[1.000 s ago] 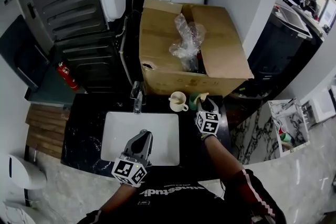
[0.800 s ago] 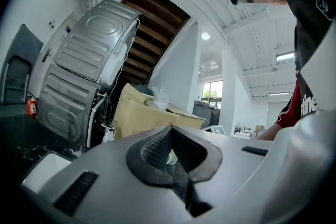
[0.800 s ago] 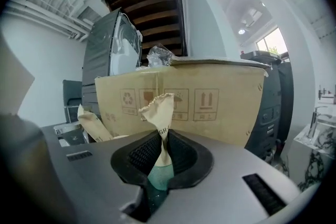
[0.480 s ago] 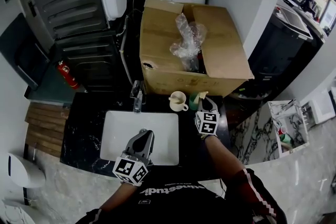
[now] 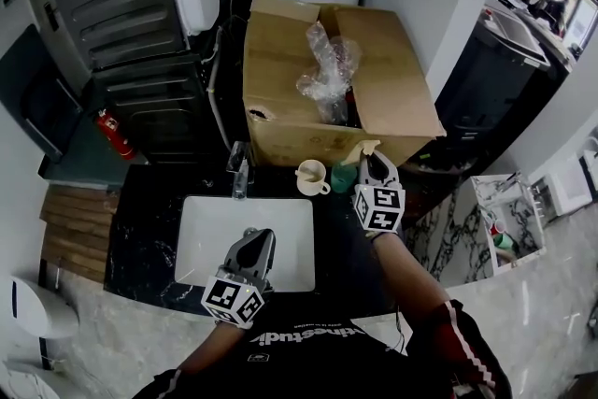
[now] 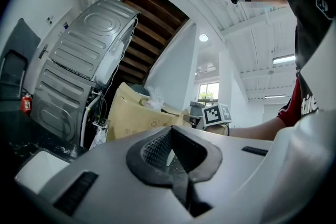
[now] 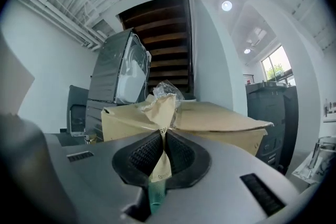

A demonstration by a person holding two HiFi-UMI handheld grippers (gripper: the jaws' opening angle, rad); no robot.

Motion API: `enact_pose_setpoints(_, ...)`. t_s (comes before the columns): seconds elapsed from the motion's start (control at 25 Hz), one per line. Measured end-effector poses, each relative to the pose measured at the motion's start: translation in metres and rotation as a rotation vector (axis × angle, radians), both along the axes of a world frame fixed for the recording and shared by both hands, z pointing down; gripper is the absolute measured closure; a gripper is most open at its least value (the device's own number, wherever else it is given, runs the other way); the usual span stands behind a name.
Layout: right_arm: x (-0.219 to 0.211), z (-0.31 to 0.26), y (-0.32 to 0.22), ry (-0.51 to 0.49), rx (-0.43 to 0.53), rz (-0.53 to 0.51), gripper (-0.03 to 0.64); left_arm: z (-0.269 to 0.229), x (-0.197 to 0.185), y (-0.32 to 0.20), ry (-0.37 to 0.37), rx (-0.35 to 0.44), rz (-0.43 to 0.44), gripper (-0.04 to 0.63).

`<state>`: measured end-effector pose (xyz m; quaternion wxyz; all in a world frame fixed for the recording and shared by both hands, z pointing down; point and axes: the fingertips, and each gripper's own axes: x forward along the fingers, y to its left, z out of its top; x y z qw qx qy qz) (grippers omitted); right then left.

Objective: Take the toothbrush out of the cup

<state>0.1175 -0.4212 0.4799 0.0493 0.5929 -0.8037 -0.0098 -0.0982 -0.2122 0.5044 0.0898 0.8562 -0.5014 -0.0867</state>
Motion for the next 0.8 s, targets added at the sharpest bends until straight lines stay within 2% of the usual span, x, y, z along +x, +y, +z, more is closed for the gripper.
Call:
enact_pose_setpoints(0.36, 0.006, -0.004, 0.03, -0.001, -0.009, -0.01, 0.572, -0.001, 0.011, -0.002, 0.006, 0.005, 0.034, 0.581)
enact_pose_setpoints(0.8, 0.003, -0.012, 0.128, -0.059, -0.026, -0.046, 0.574, 0.003, 0.03, -0.007, 0.017, -0.006, 0.078, 0.58)
